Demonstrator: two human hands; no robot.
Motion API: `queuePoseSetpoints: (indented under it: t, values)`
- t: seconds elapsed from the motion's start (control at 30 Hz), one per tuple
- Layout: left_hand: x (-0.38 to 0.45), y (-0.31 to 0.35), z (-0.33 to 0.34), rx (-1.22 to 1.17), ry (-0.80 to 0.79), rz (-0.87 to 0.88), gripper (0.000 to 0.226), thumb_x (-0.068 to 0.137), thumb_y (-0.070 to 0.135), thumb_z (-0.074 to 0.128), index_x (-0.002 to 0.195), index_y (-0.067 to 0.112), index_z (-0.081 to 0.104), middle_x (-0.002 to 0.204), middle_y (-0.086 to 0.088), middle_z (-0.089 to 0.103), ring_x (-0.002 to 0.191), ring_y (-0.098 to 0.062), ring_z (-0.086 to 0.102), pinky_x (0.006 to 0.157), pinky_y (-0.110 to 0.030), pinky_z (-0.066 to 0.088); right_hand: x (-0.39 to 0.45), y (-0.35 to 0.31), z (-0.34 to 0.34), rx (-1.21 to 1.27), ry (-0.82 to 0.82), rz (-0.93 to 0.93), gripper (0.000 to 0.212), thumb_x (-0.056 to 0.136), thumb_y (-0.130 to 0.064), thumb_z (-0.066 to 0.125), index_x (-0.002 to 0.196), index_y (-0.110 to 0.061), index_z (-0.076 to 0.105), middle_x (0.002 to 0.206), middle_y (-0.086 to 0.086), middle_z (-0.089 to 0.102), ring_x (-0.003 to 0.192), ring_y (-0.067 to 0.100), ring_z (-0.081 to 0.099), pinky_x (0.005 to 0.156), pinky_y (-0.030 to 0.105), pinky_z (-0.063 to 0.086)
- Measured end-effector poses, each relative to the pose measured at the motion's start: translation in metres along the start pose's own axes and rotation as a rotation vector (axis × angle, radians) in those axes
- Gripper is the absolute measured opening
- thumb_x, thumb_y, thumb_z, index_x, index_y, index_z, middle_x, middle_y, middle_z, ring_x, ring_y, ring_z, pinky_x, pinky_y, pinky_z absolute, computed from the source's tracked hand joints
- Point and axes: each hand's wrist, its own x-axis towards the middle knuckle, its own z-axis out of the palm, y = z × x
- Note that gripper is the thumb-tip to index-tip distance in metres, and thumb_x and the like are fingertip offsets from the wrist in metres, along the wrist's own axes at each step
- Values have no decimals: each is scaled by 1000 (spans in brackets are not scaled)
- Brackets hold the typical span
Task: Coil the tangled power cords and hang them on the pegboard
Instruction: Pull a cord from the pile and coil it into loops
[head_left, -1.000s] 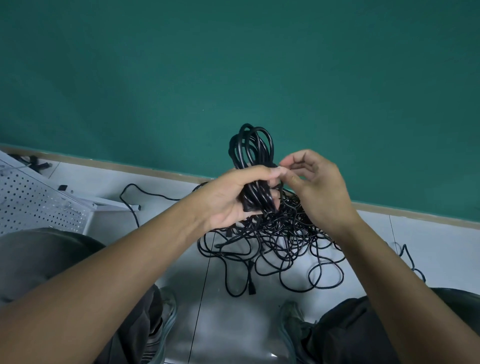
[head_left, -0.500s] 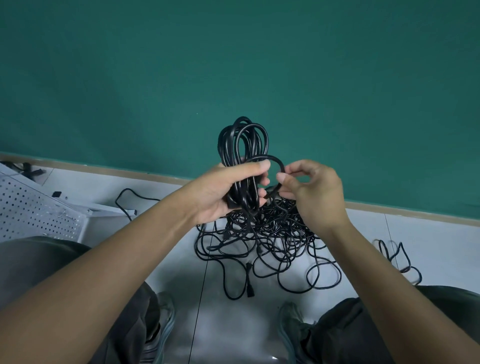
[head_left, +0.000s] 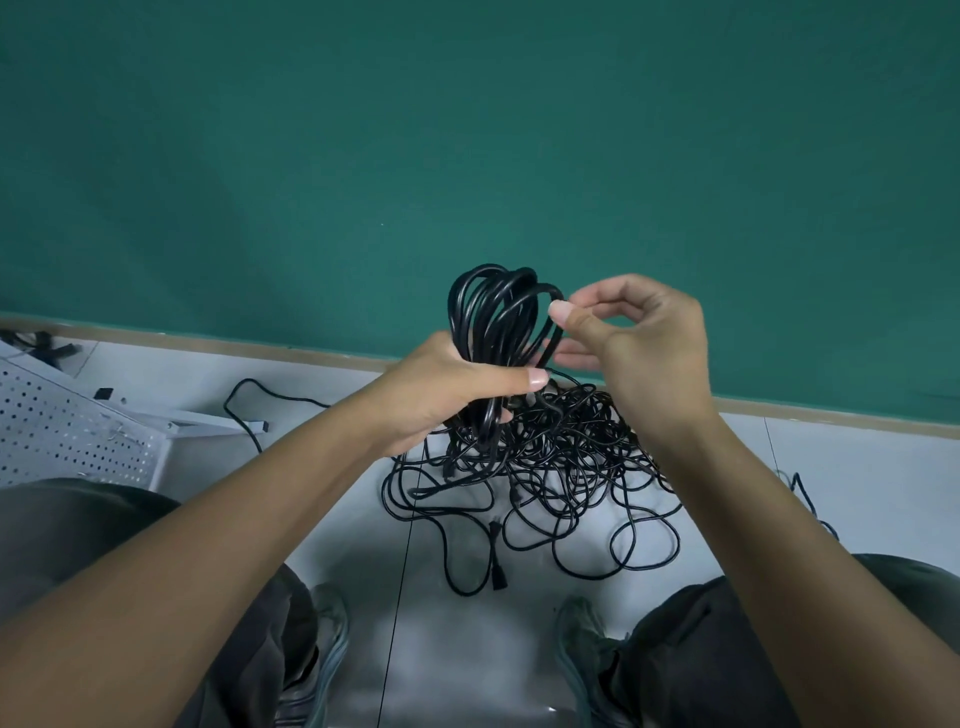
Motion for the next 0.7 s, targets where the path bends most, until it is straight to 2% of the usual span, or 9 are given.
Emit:
queuePoseSetpoints:
  t: [0.1, 0.17, 0.23, 0.3, 0.4, 0.47, 0.53, 0.6, 0.7]
  values:
    - [-1, -2, 1, -38, -47, -44, 31, 93, 13, 75, 123, 8, 69, 125, -19, 70, 110, -27, 71, 94, -45, 58, 1, 3, 0, -86, 40, -51, 17, 83, -20, 86, 78, -15, 71, 76, 1, 70, 66, 21, 73, 70, 39, 64]
    - [-2, -2, 3, -55, -50, -86, 27, 93, 14, 74, 119, 8, 69, 122, -17, 72, 101, -19, 71, 86, -36, 56, 2, 6, 1, -220, 71, -128, 19, 80, -28, 87, 74, -23, 70, 73, -7, 70, 67, 7, 67, 74, 32, 61]
    - [-3, -3, 5, -101, -34, -118, 19, 95, 15, 72, 113, 11, 71, 111, -11, 77, 96, -12, 72, 75, -24, 55, 2, 6, 1, -263, 68, -168, 19, 80, -30, 88, 75, -26, 69, 75, -9, 71, 71, 2, 66, 78, 27, 57]
    - [-2, -3, 5, -144, 0, -134, 15, 96, 18, 70, 111, 15, 72, 103, -6, 78, 91, -11, 73, 68, -22, 55, 2, 5, 2, -210, 19, -142, 17, 82, -30, 86, 81, -24, 71, 79, -8, 73, 77, 7, 69, 84, 32, 59]
    - [-2, 1, 3, -188, 22, -135, 11, 96, 21, 68, 104, 21, 77, 94, -4, 76, 85, -15, 70, 70, -28, 55, 1, 8, 5, -118, -108, -69, 14, 92, -35, 75, 96, -22, 72, 94, -7, 74, 85, 20, 72, 88, 47, 60]
    - [-3, 5, 2, -219, -10, -138, 14, 94, 23, 68, 95, 27, 82, 89, -2, 73, 76, -13, 67, 66, -26, 54, -1, 7, 7, -71, -211, -67, 20, 99, -36, 66, 108, -19, 70, 104, -2, 74, 87, 24, 72, 90, 50, 59]
    - [-5, 9, 3, -237, -76, -160, 13, 88, 25, 70, 82, 26, 82, 85, -2, 71, 71, -12, 66, 64, -26, 55, -3, 3, 8, -71, -291, -92, 24, 104, -31, 58, 117, -14, 69, 108, 6, 73, 86, 20, 70, 82, 43, 61]
    - [-8, 10, 5, -248, -136, -191, 6, 81, 25, 73, 81, 21, 77, 83, -3, 70, 70, -13, 66, 65, -30, 56, -6, -2, 8, -72, -334, -89, 26, 106, -27, 54, 121, -10, 67, 109, 10, 73, 83, 14, 70, 66, 32, 61]
    - [-9, 9, 6, -205, -188, -196, 11, 80, 22, 75, 90, 17, 73, 87, -4, 73, 77, -15, 68, 72, -32, 55, -5, -4, 7, -55, -347, -58, 27, 104, -27, 57, 123, -10, 64, 107, 7, 74, 87, 11, 72, 68, 34, 60]
